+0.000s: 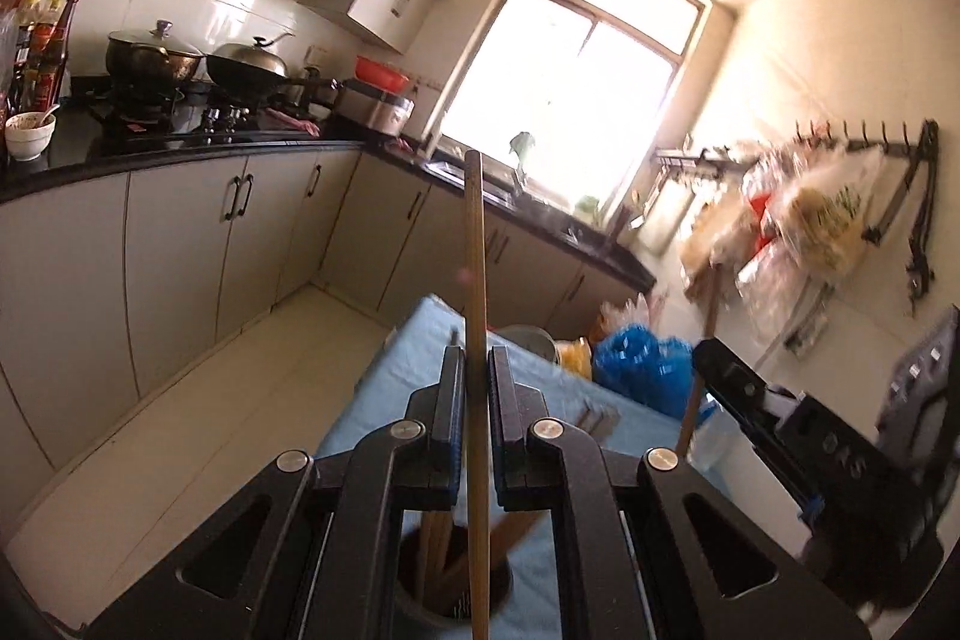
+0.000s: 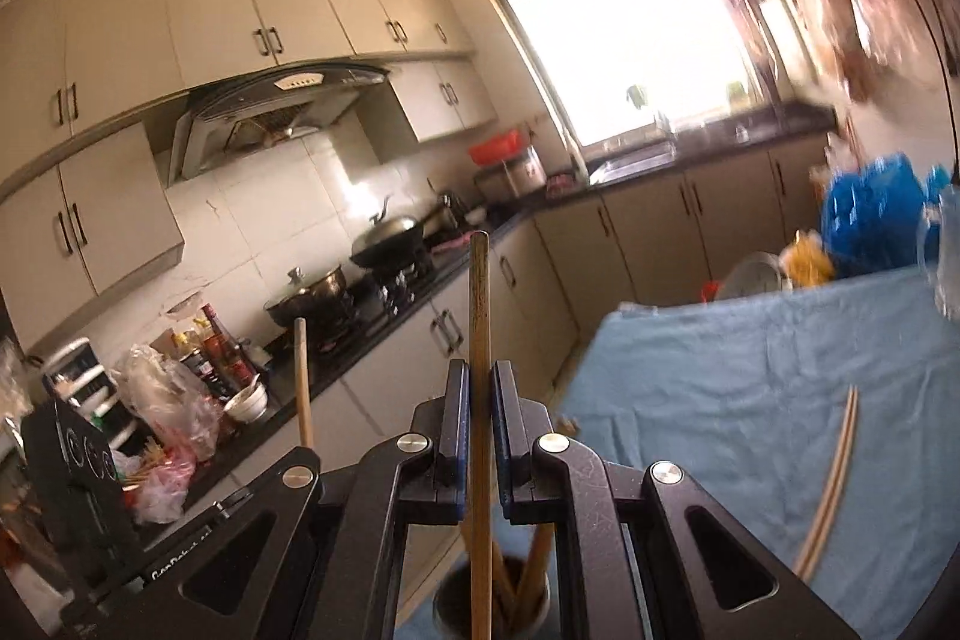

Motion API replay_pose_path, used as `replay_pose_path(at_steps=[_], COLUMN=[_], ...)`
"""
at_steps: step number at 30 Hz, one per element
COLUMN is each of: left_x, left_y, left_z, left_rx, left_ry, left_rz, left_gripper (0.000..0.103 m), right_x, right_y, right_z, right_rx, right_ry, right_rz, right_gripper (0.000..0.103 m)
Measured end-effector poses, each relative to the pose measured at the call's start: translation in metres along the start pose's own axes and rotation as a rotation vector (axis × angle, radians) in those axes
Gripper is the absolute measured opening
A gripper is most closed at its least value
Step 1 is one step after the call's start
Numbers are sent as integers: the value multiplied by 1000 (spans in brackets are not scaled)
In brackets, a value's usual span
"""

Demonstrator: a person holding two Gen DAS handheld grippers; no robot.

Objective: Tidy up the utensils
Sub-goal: 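Lift both chopsticks, carry them over the black cup and release inside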

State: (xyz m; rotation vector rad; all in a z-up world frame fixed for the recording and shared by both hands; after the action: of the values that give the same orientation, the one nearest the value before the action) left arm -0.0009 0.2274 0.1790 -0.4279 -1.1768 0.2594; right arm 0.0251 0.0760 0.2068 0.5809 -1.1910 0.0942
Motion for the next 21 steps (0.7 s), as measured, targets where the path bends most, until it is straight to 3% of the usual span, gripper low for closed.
replay_pose_path(at_steps=[9,21], left_x=[-1,-24], left_y=[6,11], left_z=[-52,-73], left_rx=[5,41], left_ry=[-19,-43], left_rz=[-8,-67], left_gripper=[7,7], right_x=[0,-22], right_y=[11,2], right_z=[-29,-51], right_rx=[-52,-78], right_ry=[-115,-109], right_rz=[90,120], right_gripper=[8,8])
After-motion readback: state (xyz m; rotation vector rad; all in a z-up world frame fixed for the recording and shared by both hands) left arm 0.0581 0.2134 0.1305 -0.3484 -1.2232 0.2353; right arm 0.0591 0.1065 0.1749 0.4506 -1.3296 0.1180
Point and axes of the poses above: each gripper's, at about its wrist camera, not at the fingertips, and z roughly against the way its jaws point, y to its left, x to its top, the point moved 7 cm from there along -z, roughly the way its jaws point, and after that the axes turned 1 degree about y, right-handed, at the moved point
